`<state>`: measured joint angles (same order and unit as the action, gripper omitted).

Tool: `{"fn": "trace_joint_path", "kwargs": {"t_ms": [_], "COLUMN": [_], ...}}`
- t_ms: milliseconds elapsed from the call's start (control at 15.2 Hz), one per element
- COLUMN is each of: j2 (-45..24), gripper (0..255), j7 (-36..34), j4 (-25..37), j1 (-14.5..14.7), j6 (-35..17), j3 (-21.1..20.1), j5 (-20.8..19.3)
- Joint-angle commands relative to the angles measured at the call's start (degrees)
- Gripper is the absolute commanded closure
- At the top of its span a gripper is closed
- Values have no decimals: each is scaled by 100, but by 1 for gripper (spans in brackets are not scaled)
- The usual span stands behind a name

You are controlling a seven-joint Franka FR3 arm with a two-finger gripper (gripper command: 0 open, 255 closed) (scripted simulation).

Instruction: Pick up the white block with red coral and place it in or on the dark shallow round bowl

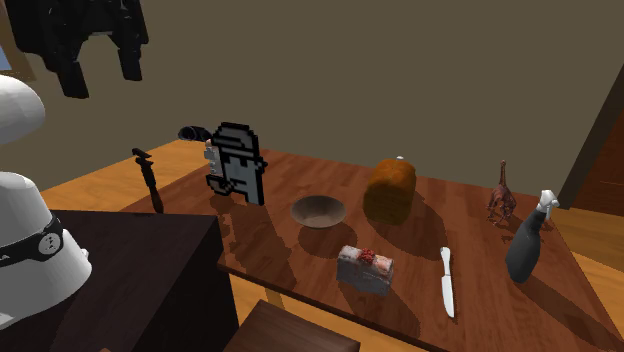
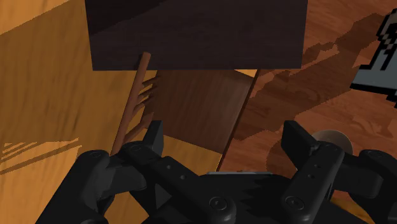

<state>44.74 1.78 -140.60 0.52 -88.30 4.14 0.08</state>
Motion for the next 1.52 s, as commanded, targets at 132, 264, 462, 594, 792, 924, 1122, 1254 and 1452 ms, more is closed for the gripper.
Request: {"fn": "trace_joint_path", "kwargs": {"t_ms": [132,264,462,594,792,924,1122,1254,1452], "j2": [-335,-695,-1279,-1692,-2337,-2779,-3454,-3908,-4591], "gripper": [0,0,0,0,0,0,0,0,0], "j7": [-93,-178,-297,-369,-468,-530,-618,-675,-759], "j4": [-53,-72,-38,26,185,330,607,829,1217], "j1": [46,91,160,206,269,307,361,394,440], "j6": [-370,-734,-1260,-1593,-2058,-2341,-2719,-2938,-3215], "j3": [-64,-125,-211,-263,-338,-384,-448,-486,-537], "j5": [83,163,275,344,441,499,576,619,671]}}
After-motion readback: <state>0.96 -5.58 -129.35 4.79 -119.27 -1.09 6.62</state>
